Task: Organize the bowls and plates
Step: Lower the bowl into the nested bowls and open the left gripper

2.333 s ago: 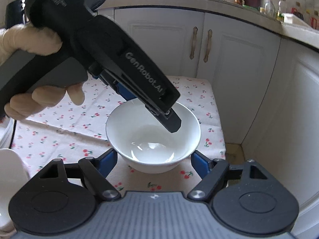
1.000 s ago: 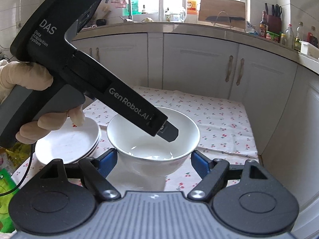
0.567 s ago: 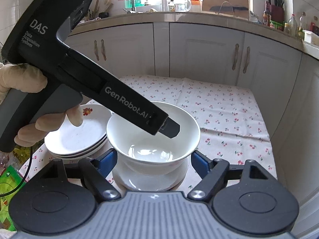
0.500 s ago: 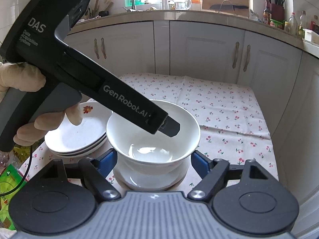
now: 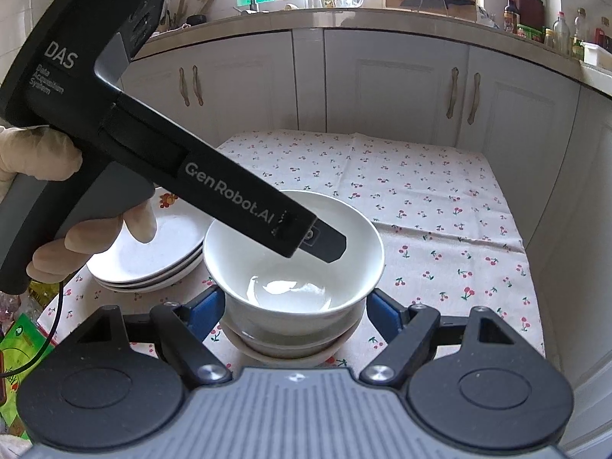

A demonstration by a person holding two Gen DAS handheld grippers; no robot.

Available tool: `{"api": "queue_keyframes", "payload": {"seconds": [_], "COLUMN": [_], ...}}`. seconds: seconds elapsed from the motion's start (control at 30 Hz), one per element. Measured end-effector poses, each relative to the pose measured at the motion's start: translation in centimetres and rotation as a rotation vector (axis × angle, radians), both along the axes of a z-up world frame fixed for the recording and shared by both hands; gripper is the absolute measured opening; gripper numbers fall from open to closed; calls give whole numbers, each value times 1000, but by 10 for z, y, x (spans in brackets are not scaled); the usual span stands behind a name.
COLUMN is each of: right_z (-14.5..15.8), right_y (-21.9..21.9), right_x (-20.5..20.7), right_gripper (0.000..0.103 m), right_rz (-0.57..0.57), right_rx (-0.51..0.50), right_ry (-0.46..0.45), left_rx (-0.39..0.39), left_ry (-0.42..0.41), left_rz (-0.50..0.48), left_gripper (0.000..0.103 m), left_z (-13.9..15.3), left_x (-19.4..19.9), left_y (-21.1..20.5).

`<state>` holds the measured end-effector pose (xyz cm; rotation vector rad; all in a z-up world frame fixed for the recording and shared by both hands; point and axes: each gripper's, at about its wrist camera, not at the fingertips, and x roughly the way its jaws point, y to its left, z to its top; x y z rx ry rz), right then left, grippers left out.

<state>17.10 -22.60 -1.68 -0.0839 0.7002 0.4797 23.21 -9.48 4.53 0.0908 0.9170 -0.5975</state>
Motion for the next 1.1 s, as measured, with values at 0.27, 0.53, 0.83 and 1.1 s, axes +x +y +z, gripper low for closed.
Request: {"api": "queue_keyframes", "payload": {"seconds": [0.27, 0.53, 0.83, 1.1], "right_z": [-7, -7, -9, -10], "right_y": [2, 2, 3, 4], "right_x": [2, 2, 3, 3], "right_gripper": [85, 85, 85, 85], "right_rz": [2, 6, 10, 9], "right_rx": [-11, -5, -10, -12], "right_ry": [8, 12, 21, 21], "left_rx": [-7, -10, -24, -35], "left_ry": [9, 20, 23, 30], "left_rz": [-5, -4, -1, 0], "left_gripper": [71, 71, 72, 72], "left_z": [-5, -9, -11, -13], "left_x": [1, 2, 1, 1], "left_y": [2, 2, 5, 7]}}
